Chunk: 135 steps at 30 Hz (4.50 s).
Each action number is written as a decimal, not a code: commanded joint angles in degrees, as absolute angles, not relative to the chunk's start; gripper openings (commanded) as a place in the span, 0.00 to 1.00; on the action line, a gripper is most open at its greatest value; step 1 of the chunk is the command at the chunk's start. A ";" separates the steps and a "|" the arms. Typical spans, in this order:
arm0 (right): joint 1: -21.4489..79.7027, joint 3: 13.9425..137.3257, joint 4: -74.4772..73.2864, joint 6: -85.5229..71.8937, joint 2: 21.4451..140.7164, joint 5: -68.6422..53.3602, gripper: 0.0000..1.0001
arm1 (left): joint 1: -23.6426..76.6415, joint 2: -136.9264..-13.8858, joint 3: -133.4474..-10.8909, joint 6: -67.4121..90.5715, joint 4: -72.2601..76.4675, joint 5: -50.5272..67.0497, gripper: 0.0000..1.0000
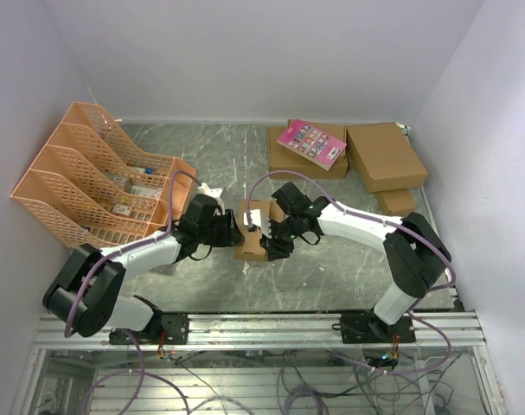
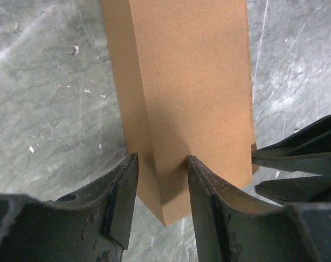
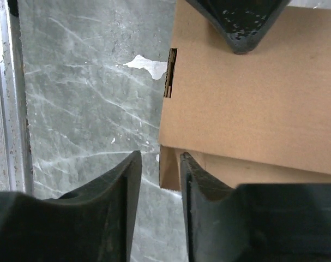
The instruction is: Fold the paper box
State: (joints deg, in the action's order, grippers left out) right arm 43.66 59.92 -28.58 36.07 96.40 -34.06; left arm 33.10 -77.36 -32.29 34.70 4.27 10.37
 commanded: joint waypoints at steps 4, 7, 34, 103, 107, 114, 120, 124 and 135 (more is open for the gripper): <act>40.12 57.96 -30.76 39.37 87.77 -38.23 0.40 | 32.79 -76.81 -34.82 31.27 -0.52 10.39 0.54; 34.94 57.67 -30.22 37.88 84.53 -43.93 0.41 | 32.62 -75.51 -35.39 30.88 -1.47 9.80 0.58; 16.33 46.35 3.60 3.69 86.35 -35.67 0.04 | 29.30 -95.18 -56.05 19.06 -7.08 11.39 0.71; 20.47 68.56 -21.76 23.93 104.37 -31.49 0.02 | 45.09 -58.91 -14.55 58.61 8.39 -7.66 0.07; 21.97 66.75 -23.01 25.38 102.99 -30.11 0.01 | 45.11 -64.02 -18.54 55.73 8.94 -8.15 0.07; 22.78 61.52 -25.26 29.03 97.50 -28.29 0.01 | 44.94 -72.90 -25.17 51.36 10.08 -9.01 0.08; 23.68 55.90 -27.81 34.12 90.10 -28.46 0.02 | 44.11 -79.91 -33.41 45.91 7.25 -8.94 0.07; 23.98 53.01 -31.81 39.04 86.13 -29.25 0.02 | 42.27 -84.41 -39.40 40.83 5.06 -7.44 0.08; 24.70 46.68 -37.97 47.98 78.35 -30.81 0.04 | 39.48 -101.02 -60.62 25.91 -1.07 1.97 0.09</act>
